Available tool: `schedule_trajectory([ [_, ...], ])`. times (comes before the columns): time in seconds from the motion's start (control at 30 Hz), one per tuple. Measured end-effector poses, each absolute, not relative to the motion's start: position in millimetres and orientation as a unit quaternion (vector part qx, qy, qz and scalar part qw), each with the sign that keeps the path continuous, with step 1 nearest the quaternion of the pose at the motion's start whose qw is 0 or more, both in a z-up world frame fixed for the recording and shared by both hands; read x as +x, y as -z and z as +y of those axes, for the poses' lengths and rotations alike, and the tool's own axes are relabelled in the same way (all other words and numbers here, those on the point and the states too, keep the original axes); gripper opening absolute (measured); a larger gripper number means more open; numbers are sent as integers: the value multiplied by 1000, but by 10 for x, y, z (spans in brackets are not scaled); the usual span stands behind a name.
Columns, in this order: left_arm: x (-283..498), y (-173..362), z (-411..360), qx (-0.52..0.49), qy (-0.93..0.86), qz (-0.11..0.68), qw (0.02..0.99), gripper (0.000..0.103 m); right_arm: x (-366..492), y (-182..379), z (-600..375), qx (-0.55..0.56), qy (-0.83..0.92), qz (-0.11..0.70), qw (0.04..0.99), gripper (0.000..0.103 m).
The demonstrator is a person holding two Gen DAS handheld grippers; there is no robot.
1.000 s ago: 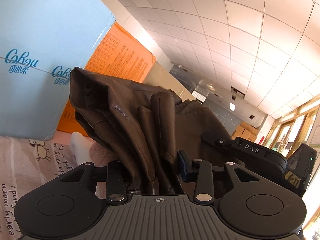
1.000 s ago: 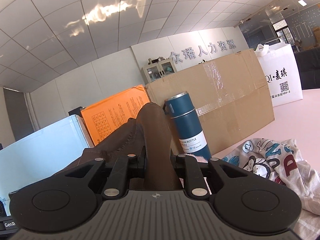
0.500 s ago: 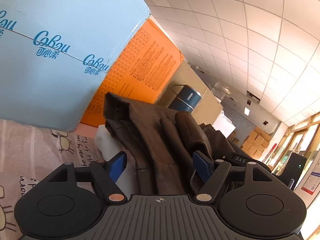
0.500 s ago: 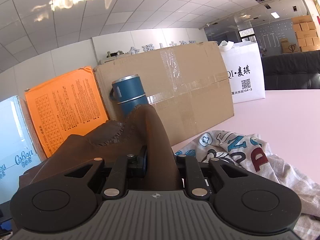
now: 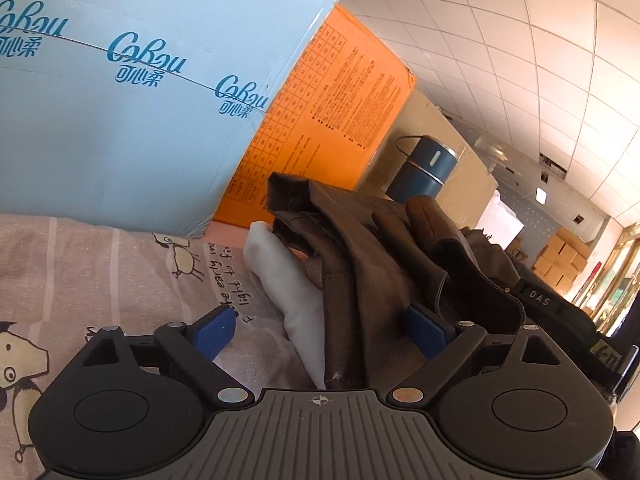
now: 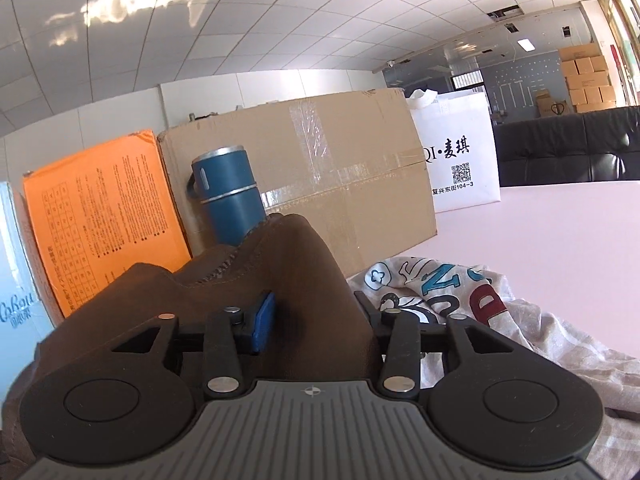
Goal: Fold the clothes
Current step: 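Lower the folded coat onto the sheet and open both grippers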
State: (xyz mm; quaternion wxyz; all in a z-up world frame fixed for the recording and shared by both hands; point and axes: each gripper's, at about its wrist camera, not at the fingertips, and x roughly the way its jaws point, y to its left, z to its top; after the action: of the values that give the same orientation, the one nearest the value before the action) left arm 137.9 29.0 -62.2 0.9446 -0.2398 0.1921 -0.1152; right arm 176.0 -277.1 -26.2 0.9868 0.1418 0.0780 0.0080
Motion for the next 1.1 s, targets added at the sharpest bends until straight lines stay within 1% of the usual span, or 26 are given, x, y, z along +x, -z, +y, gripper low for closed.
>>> schedule_trajectory([
  [0.07, 1414, 631, 279, -237, 108, 194, 946, 94, 1555, 154, -2708, 129, -23, 33, 991, 50],
  [0.1, 1406, 629, 277, -236, 108, 191, 947, 94, 1434, 95, -2645, 113, -34, 8, 993, 54],
  [0.17, 1393, 620, 280, -237, 110, 185, 947, 94, 1240, 17, -2494, 84, -72, -15, 994, 59],
  [0.2, 1395, 615, 280, -237, 110, 184, 948, 94, 1197, 17, -2430, 75, -94, -10, 993, 64],
  [0.33, 1391, 613, 278, -235, 106, 182, 949, 95, 1266, 107, -2204, 39, -145, 62, 987, 64],
  [0.4, 1387, 613, 272, -231, 102, 182, 950, 95, 1415, 204, -2170, 40, -145, 109, 983, 66],
  [0.43, 1384, 612, 267, -229, 101, 182, 951, 95, 1466, 251, -2186, 46, -142, 117, 982, 66],
  [0.47, 1382, 610, 260, -227, 100, 183, 951, 96, 1486, 277, -2199, 46, -138, 117, 982, 67],
  [0.53, 1371, 605, 247, -224, 102, 184, 952, 100, 1520, 321, -2222, 47, -132, 117, 983, 74],
  [0.7, 1263, 520, 175, -212, 119, 182, 953, 101, 1399, 378, -2251, 55, -135, 87, 986, 75],
  [0.73, 1221, 489, 157, -207, 117, 182, 954, 102, 1365, 367, -2258, 58, -133, 80, 986, 79],
  [0.77, 1178, 460, 148, -203, 117, 182, 955, 102, 1324, 347, -2271, 63, -133, 72, 986, 81],
  [0.87, 960, 359, 139, -185, 112, 172, 961, 102, 1152, 220, -2344, 91, -143, 43, 985, 87],
  [0.97, 730, 255, 131, -164, 106, 160, 968, 103, 954, 60, -2372, 113, -158, 31, 981, 92],
  [1.03, 567, 185, 130, -153, 102, 157, 970, 103, 820, -49, -2388, 127, -180, 42, 974, 97],
  [1.1, 408, 131, 129, -143, 99, 152, 973, 103, 680, -152, -2392, 139, -203, 59, 967, 98],
])
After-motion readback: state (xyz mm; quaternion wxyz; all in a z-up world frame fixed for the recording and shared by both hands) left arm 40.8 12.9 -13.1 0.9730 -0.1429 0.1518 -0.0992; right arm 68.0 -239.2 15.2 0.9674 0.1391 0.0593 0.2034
